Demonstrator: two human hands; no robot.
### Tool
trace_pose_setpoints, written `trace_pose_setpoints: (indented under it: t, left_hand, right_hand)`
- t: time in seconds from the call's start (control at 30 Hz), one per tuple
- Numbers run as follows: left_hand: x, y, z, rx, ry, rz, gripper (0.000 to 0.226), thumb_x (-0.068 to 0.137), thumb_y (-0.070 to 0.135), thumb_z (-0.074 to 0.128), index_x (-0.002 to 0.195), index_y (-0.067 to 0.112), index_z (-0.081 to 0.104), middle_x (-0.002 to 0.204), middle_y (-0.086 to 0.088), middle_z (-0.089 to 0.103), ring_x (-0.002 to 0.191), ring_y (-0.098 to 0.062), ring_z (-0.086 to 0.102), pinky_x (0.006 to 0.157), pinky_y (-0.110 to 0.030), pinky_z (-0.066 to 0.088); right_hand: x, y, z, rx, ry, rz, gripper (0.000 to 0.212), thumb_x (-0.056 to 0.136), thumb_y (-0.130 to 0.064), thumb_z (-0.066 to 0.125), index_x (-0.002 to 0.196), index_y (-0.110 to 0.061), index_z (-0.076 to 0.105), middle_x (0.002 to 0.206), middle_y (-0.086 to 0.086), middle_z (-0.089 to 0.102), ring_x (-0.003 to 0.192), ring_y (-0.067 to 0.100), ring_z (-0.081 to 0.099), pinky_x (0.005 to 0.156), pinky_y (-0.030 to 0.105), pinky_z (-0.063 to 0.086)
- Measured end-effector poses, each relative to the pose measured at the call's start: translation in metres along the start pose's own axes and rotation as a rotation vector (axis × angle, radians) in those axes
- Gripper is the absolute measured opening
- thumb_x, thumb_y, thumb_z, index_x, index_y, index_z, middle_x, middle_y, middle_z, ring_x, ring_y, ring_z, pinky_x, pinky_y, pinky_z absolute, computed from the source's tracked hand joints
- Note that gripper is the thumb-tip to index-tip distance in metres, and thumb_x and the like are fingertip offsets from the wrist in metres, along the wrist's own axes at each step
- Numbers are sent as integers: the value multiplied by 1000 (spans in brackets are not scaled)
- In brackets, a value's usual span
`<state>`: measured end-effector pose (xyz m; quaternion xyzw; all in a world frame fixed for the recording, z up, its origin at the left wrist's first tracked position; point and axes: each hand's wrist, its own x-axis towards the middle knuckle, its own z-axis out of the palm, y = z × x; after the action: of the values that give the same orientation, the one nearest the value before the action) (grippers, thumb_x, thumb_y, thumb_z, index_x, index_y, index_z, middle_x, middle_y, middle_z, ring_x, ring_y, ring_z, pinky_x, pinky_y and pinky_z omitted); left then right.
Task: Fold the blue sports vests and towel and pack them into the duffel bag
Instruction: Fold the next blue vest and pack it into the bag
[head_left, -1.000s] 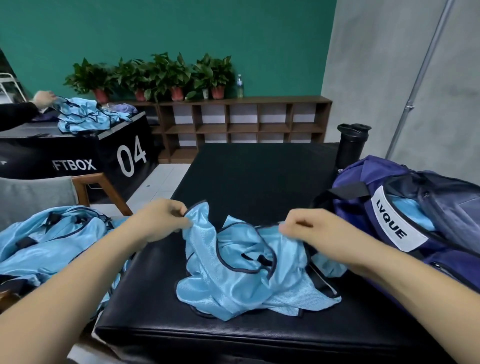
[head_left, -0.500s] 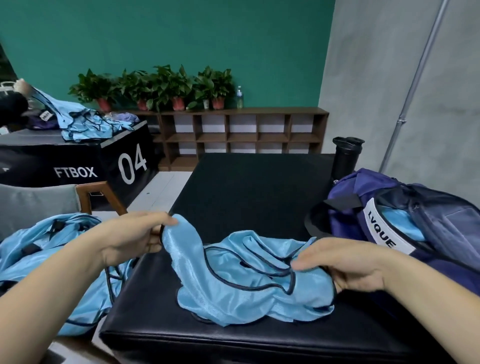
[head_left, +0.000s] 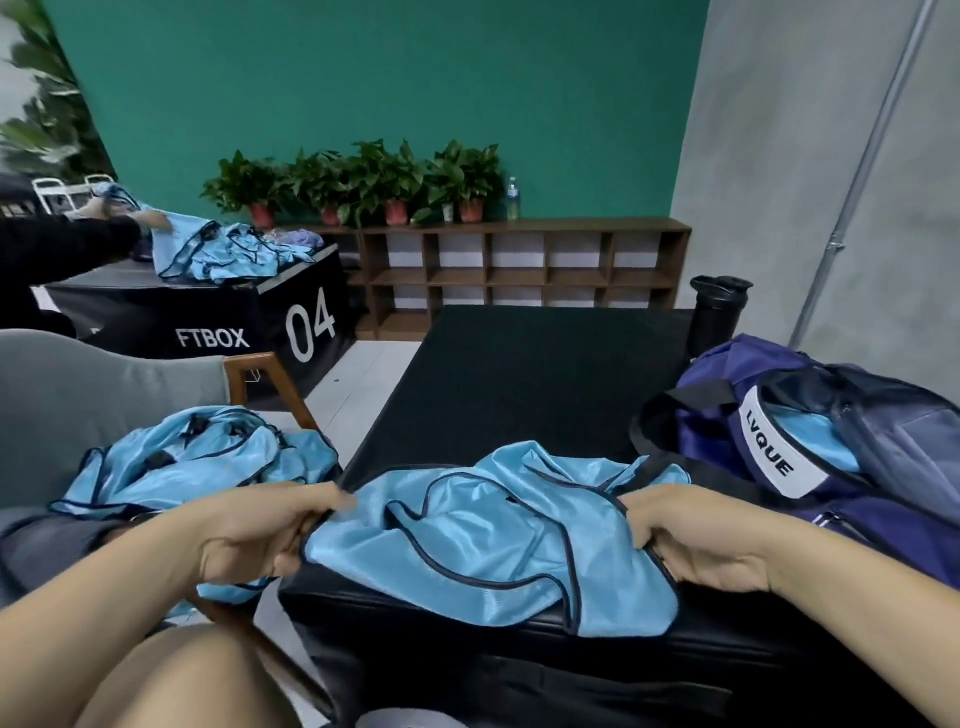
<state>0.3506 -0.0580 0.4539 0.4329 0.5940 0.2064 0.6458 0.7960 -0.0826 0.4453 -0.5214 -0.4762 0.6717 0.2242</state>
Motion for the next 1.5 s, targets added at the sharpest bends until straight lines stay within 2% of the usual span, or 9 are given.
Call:
trace_pose_setpoints:
  t: [0.1, 0.2, 0.33, 0.53, 0.73, 0.97, 1.23, 1.4, 1.5]
  left_hand:
    - [-8, 6, 9, -21, 58, 35, 46, 81, 39, 89, 113, 8, 79, 81, -4, 64, 56, -11, 41, 43, -22, 19]
    - [-13, 14, 16, -65, 113, 96, 32, 87, 27, 83, 108, 3, 74, 71, -5, 61, 49, -10, 41, 39, -19, 21]
    - [-25, 27, 21, -96, 132, 154, 20, 95, 16, 76, 108, 2, 70, 69, -7, 62, 47, -11, 46, 40, -19, 24]
    - [-46, 54, 28, -155, 131, 353, 25, 100, 19, 68, 120, 6, 76, 106, -12, 79, 79, -18, 71, 60, -26, 54]
    - [-72, 103, 23, -115, 101, 628, 23, 104, 27, 61, 120, 16, 74, 96, 1, 71, 73, -11, 58, 77, -36, 39]
    - [-121, 167, 14, -101, 227, 897, 31, 107, 27, 57, 131, 17, 72, 115, -2, 75, 101, -17, 64, 85, -36, 44]
    - [-184, 217, -3, -208, 277, 1107, 22, 104, 20, 59, 101, 18, 81, 112, -8, 77, 99, -19, 71, 99, -37, 48]
    - [-213, 228, -16, -226, 231, 1194, 62, 95, 37, 70, 142, -2, 60, 125, -13, 63, 114, -29, 60, 101, -48, 44]
    - [-227, 231, -18, -203, 238, 1268, 62, 95, 36, 74, 140, -4, 62, 124, -11, 65, 113, -27, 61, 115, -47, 43]
  right_hand:
    - [-5, -5, 4, 139, 56, -51, 30, 65, 5, 55, 93, -1, 66, 105, 16, 59, 89, 34, 60, 75, 40, 46]
    - [-17, -15, 16, 223, -6, 12, 38, 94, -3, 49, 124, 1, 73, 126, 20, 72, 105, 37, 74, 89, 43, 62]
    - [-32, -15, 25, 69, -74, 97, 43, 98, -32, 76, 134, -8, 73, 138, 17, 70, 132, 36, 64, 121, 52, 42]
    - [-50, -38, 30, -13, 18, -162, 33, 103, -26, 69, 123, -1, 71, 132, 15, 73, 122, 30, 70, 109, 42, 52]
    - [-77, -97, 28, 49, 85, -440, 16, 102, -26, 66, 101, -11, 60, 105, 14, 64, 98, 27, 63, 94, 42, 47]
    - [-113, -170, 11, 70, 222, -783, 37, 110, -12, 46, 135, 11, 59, 130, 26, 68, 113, 32, 66, 96, 40, 54]
    - [-179, -245, -3, -47, 460, -1049, 30, 109, -7, 50, 131, 3, 68, 129, 22, 72, 103, 25, 73, 86, 32, 60]
    - [-211, -264, 1, -66, 550, -1170, 28, 105, -6, 58, 129, 1, 70, 131, 22, 71, 105, 25, 69, 98, 34, 54]
    - [-222, -265, 7, -71, 608, -1230, 25, 105, -10, 62, 126, -2, 72, 125, 17, 76, 103, 22, 73, 93, 30, 58]
